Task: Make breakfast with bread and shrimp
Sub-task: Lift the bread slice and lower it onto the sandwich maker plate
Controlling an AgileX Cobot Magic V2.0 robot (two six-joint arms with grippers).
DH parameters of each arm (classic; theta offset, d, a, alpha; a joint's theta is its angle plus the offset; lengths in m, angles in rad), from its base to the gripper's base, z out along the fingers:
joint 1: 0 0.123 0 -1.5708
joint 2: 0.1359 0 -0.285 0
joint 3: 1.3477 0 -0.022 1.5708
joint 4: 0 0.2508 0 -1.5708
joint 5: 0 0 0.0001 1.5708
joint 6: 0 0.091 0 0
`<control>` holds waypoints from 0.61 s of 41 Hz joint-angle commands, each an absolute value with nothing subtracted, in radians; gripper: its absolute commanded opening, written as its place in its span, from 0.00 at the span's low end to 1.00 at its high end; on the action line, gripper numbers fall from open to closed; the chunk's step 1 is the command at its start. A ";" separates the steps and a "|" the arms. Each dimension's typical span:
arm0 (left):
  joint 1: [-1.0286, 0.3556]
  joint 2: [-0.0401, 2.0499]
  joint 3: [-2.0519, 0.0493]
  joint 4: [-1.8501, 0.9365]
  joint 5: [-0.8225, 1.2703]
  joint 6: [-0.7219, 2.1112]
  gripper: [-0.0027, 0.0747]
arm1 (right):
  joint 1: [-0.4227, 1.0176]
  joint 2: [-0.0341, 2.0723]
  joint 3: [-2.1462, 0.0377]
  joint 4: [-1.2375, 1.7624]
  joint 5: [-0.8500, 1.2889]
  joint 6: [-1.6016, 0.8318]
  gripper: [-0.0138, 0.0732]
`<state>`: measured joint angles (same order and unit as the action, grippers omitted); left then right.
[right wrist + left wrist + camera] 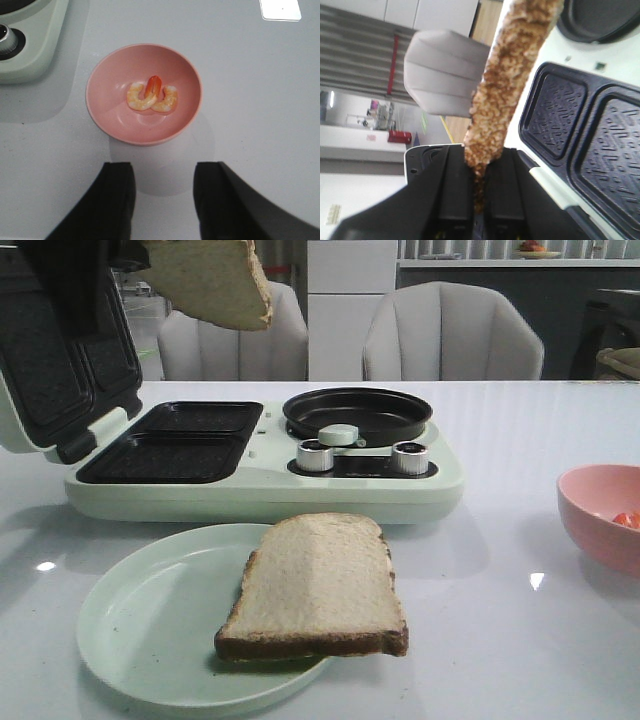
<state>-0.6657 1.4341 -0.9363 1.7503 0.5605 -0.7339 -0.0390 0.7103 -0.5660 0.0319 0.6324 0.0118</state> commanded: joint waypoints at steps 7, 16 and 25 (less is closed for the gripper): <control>-0.515 1.607 -1.144 1.794 0.479 -0.742 0.16 | -0.046 0.714 -0.594 0.020 0.564 0.010 0.63; -0.435 1.777 -1.299 1.794 0.442 -0.742 0.16 | -0.046 0.714 -0.594 0.020 0.564 0.010 0.63; -0.407 1.928 -1.443 1.794 0.442 -0.742 0.16 | -0.046 0.714 -0.594 0.020 0.564 0.010 0.63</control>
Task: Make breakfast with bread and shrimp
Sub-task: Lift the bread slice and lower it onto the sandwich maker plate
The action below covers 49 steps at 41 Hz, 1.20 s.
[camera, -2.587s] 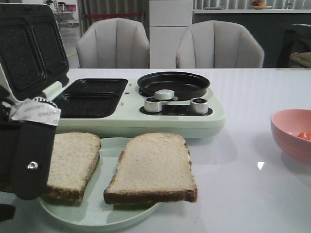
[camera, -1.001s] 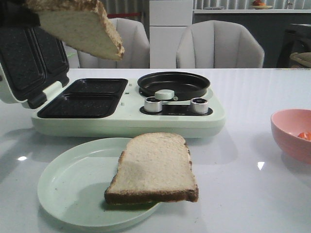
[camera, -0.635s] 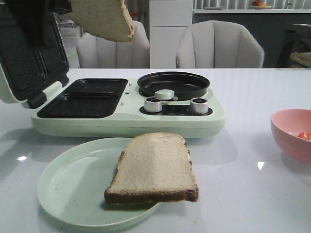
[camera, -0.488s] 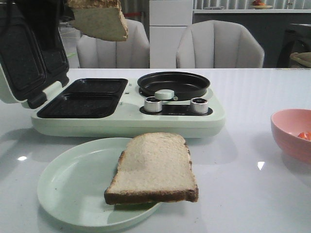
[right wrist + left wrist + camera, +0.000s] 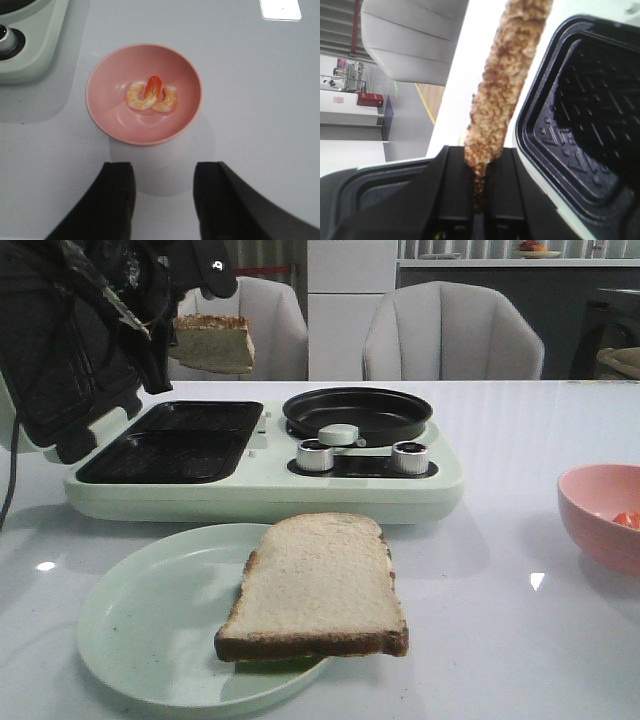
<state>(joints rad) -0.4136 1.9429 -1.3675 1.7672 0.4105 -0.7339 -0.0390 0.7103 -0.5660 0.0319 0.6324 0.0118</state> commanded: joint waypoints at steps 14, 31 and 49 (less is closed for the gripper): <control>-0.380 1.997 -1.470 1.794 0.445 -0.740 0.16 | -0.046 0.714 -0.594 0.020 0.564 0.010 0.63; -0.367 1.997 -1.434 1.794 0.413 -0.740 0.16 | -0.046 0.714 -0.594 0.020 0.564 0.010 0.63; -0.371 1.997 -1.377 1.794 0.416 -0.740 0.16 | -0.046 0.714 -0.594 0.020 0.564 0.010 0.63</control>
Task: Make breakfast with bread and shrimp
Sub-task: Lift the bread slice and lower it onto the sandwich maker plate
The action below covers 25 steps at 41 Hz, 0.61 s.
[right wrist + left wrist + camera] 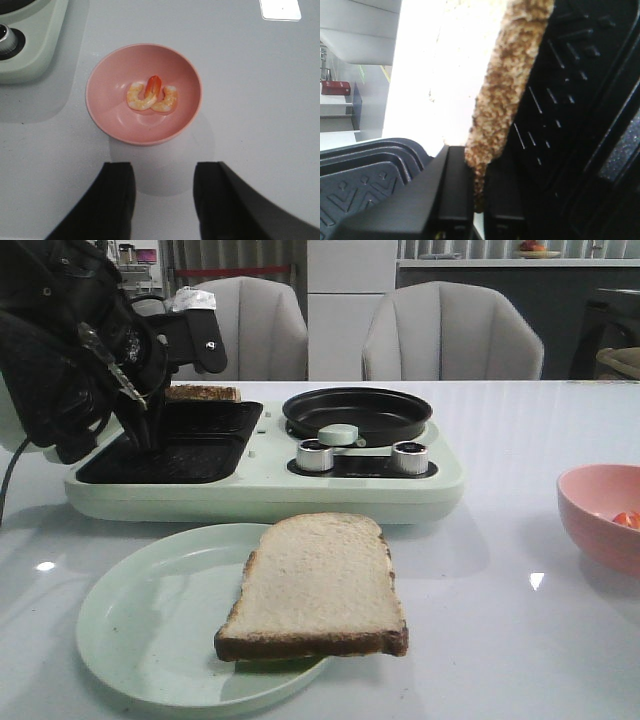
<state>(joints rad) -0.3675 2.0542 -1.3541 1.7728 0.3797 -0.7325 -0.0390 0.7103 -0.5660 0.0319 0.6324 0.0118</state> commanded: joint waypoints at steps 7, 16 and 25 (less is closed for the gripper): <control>-0.383 1.997 -1.375 1.794 0.415 -0.740 0.16 | -0.046 0.714 -0.594 0.020 0.564 0.010 0.63; -0.397 1.997 -1.375 1.794 0.410 -0.707 0.16 | -0.046 0.714 -0.594 0.020 0.563 0.010 0.63; -0.397 1.997 -1.375 1.794 0.414 -0.707 0.39 | -0.046 0.714 -0.594 0.020 0.563 0.010 0.63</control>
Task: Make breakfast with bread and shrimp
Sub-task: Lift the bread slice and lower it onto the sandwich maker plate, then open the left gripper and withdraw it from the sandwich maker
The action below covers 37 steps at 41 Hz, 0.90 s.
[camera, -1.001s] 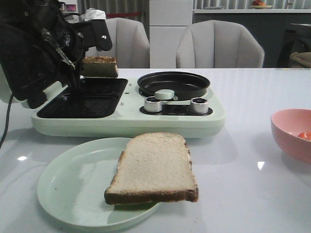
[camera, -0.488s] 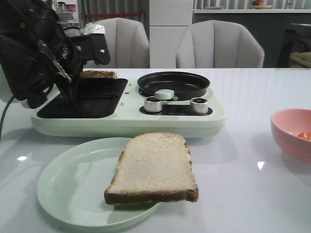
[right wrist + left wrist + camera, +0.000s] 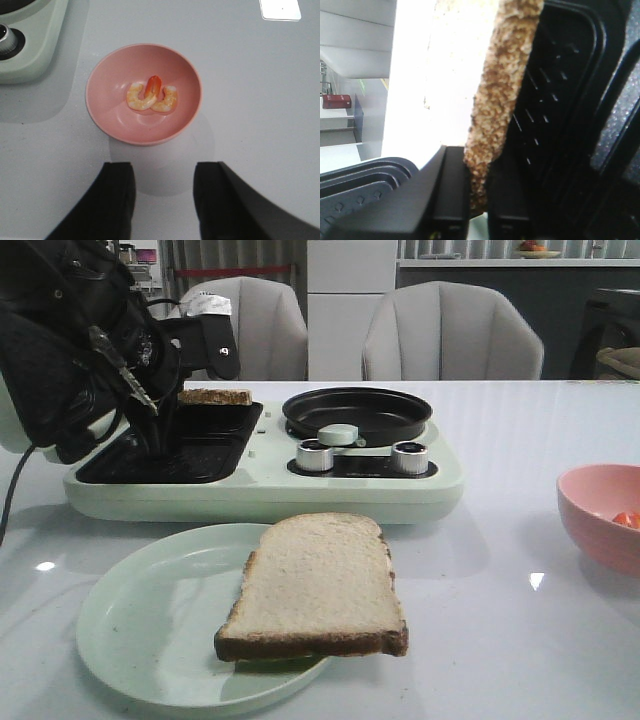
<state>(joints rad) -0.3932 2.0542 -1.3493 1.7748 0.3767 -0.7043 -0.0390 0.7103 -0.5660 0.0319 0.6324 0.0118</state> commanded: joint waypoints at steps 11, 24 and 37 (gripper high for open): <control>-0.397 1.953 -1.350 1.794 0.443 -0.707 0.70 | -0.046 0.714 -0.594 0.020 0.563 0.010 0.63; -0.439 1.675 -1.098 1.791 0.321 -0.731 0.69 | -0.046 0.714 -0.594 0.020 0.563 0.010 0.63; -0.776 1.331 -0.828 1.499 0.637 -0.707 0.69 | -0.046 0.714 -0.594 0.020 0.563 0.010 0.63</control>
